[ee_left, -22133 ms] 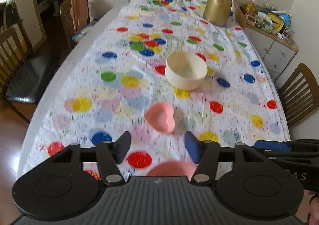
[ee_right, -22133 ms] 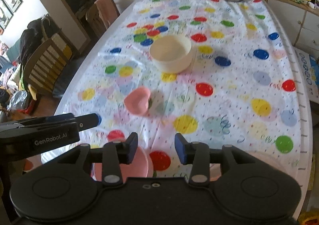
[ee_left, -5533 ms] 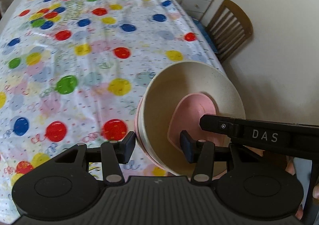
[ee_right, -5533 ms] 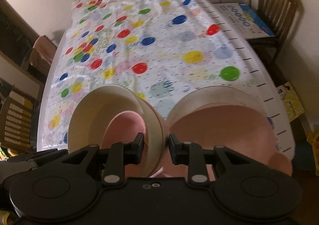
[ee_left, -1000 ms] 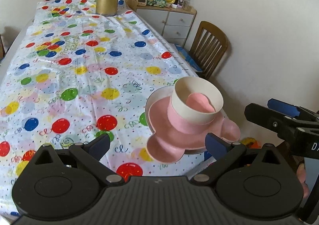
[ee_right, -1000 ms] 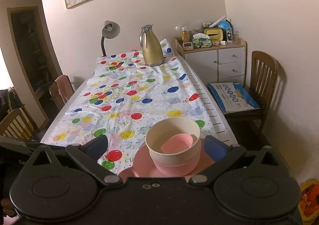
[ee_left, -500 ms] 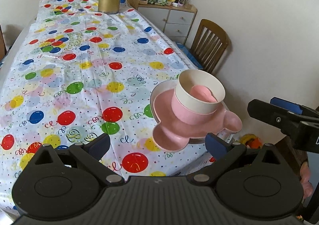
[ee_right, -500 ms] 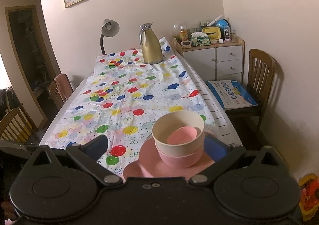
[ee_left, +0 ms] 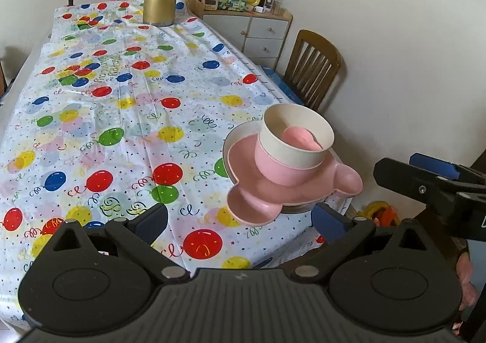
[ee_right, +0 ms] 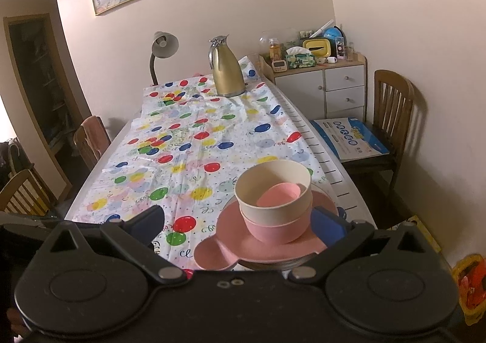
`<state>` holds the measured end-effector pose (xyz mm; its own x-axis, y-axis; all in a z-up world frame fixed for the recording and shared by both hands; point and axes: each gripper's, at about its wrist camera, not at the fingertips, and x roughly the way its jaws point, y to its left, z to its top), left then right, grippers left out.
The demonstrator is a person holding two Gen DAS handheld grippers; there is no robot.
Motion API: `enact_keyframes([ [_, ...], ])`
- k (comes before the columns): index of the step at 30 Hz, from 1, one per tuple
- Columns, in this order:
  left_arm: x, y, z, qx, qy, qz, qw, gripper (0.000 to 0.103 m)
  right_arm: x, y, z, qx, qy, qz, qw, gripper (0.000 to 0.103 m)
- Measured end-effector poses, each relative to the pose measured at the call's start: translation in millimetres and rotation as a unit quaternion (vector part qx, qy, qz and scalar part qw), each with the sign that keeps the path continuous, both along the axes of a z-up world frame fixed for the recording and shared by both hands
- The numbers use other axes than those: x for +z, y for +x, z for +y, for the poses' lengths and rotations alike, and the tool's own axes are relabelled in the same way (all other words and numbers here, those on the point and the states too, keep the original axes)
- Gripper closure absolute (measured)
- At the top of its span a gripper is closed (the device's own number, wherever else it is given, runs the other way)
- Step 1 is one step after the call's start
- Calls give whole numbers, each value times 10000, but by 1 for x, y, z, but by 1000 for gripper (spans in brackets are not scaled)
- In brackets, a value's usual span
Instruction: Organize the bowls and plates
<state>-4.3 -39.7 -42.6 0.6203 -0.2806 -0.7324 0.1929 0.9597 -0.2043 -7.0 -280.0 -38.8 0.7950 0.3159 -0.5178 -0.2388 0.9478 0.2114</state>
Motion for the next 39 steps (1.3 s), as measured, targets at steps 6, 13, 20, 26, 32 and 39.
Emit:
enact_keyframes([
  [6, 4, -5, 0, 5, 15, -86, 10000, 1, 1, -9, -2, -96, 10, -29, 9999, 0],
  [13, 8, -8, 1, -3, -7, -174, 9998, 1, 1, -13, -4, -133, 16, -38, 9999, 0],
  [20, 10, -10, 2, -11, -14, -242, 9997, 1, 1, -17, -7, -194, 50, -43, 9998, 0],
  [26, 10, -11, 3, -22, -18, -269, 9996, 1, 2, -18, -6, -219, 82, -24, 9997, 0],
  [32, 11, -12, 3, -22, -32, -286, 9996, 1, 1, -19, -5, -220, 112, 1, 9997, 0],
  [39, 11, -12, 3, -34, -48, -293, 9996, 1, -1, -21, 0, -234, 116, 24, 9997, 0],
])
